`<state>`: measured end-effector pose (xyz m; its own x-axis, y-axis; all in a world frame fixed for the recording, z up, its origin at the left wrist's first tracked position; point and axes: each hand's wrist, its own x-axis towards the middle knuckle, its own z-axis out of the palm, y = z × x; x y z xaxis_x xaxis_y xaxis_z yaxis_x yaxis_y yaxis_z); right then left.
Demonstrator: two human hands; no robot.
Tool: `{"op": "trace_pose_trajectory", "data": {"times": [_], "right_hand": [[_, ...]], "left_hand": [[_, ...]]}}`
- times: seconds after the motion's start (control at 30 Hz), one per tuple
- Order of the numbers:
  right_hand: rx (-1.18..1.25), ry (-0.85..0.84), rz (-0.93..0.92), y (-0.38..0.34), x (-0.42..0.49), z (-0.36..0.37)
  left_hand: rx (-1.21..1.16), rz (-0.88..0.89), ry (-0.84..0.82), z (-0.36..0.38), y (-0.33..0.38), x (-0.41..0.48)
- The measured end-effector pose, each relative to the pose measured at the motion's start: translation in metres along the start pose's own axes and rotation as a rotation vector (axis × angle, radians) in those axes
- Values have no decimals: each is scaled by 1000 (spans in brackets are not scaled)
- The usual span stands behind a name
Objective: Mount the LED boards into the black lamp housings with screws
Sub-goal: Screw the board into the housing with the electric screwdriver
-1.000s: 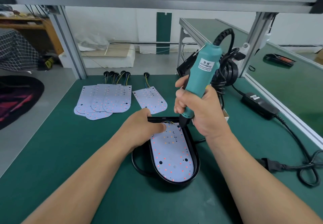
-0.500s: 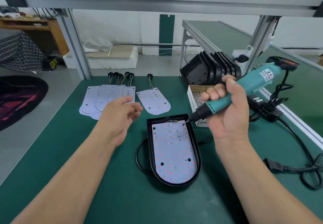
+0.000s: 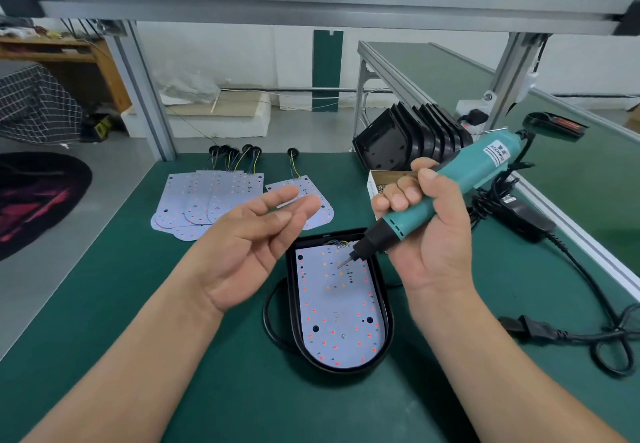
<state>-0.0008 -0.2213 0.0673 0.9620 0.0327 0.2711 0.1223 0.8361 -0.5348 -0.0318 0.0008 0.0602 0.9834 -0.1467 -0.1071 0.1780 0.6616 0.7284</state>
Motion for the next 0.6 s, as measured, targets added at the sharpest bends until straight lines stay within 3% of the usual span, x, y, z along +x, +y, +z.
{"op": "trace_pose_trajectory", "data": {"times": [0.17, 0.33, 0.43, 0.6], "right_hand": [[8, 24, -4, -2, 2, -3], [-5, 35, -2, -1, 3, -4], [-4, 28, 2, -1, 2, -3], [-7, 35, 0, -1, 0, 0]], "left_hand": [[-66, -3, 72, 1, 3, 2], [-360, -5, 325, -12, 6, 8], [-230, -26, 323, -10, -5, 6], [182, 67, 237, -2, -12, 3]]}}
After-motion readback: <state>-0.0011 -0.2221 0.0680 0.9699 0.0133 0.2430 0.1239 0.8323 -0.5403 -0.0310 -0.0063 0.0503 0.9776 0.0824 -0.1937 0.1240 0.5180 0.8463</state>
